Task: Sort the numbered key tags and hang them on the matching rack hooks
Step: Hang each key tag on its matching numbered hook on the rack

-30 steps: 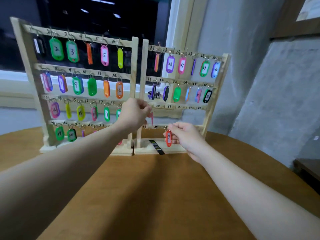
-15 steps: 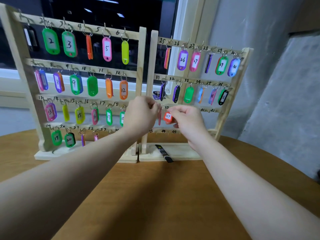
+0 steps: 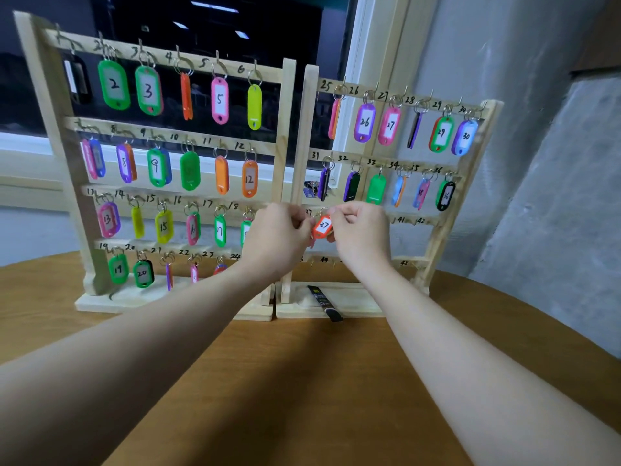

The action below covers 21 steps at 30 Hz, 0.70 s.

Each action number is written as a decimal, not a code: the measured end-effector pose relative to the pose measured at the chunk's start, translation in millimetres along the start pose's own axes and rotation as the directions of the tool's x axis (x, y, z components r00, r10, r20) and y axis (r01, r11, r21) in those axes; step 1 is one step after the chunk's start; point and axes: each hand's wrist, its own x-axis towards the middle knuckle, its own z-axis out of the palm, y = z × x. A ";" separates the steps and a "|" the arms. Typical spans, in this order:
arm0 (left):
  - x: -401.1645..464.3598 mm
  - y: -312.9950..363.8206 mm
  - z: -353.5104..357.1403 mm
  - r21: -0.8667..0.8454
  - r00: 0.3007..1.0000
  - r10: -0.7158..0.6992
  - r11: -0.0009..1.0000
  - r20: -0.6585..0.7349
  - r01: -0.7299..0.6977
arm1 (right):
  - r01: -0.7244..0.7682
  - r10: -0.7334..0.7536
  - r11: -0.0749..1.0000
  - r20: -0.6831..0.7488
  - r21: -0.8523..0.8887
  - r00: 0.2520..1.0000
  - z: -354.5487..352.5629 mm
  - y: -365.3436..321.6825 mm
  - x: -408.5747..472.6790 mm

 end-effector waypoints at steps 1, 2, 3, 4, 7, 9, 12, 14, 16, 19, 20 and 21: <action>-0.7 0.9 -0.3 0.001 1.000 0.007 1.000 0.005 -0.007 | -0.001 0.001 1.000 0.001 -0.006 1.000 0.0 0.0 0.0; -0.9 1.2 -0.3 0.000 1.000 0.011 1.000 0.011 -0.011 | -0.004 0.004 1.000 0.005 -0.011 1.000 0.0 0.7 -0.1; -0.9 1.8 -0.3 -0.001 1.000 0.014 1.000 0.018 -0.014 | -0.006 0.006 1.000 0.010 -0.014 1.000 -0.2 1.6 -0.2; -0.7 1.7 -0.6 -0.002 1.000 0.017 1.000 0.025 -0.016 | -0.002 0.003 1.000 0.013 -0.016 1.000 -0.3 2.7 -0.5; 0.4 -0.1 -0.8 -0.019 0.999 0.015 1.000 0.029 -0.014 | 0.020 -0.020 0.999 0.006 -0.038 1.000 -0.2 5.9 -0.2; 1.1 -1.4 -0.4 -0.028 0.999 0.009 1.000 0.033 -0.008 | 0.022 -0.021 0.999 0.006 -0.039 1.000 0.3 5.7 0.5; 1.6 -3.0 1.0 -0.051 0.999 0.001 0.999 0.044 0.001 | 0.043 -0.043 0.999 0.011 -0.031 0.999 2.4 6.4 2.2; 1.8 -3.5 1.4 -0.057 0.999 0.002 0.998 0.052 0.001 | 0.057 -0.057 0.998 0.008 -0.027 0.998 3.0 7.7 2.4; 1.9 -4.8 1.4 -0.060 0.999 0.009 0.998 0.054 -0.006 | 0.069 -0.069 0.997 -0.002 -0.016 0.998 3.8 9.8 2.7; 2.8 -6.7 1.5 -0.058 0.999 0.023 0.998 0.048 -0.020 | 0.094 -0.094 0.996 -0.019 0.006 0.995 5.5 10.9 2.7; 3.1 -6.9 1.4 -0.058 0.999 0.027 0.998 0.045 -0.024 | 0.104 -0.104 0.995 -0.019 0.001 0.994 6.5 10.7 2.8; 3.2 -6.9 1.3 -0.060 0.999 0.029 0.998 0.043 -0.027 | 0.110 -0.110 0.994 -0.014 -0.009 0.994 7.3 10.5 2.7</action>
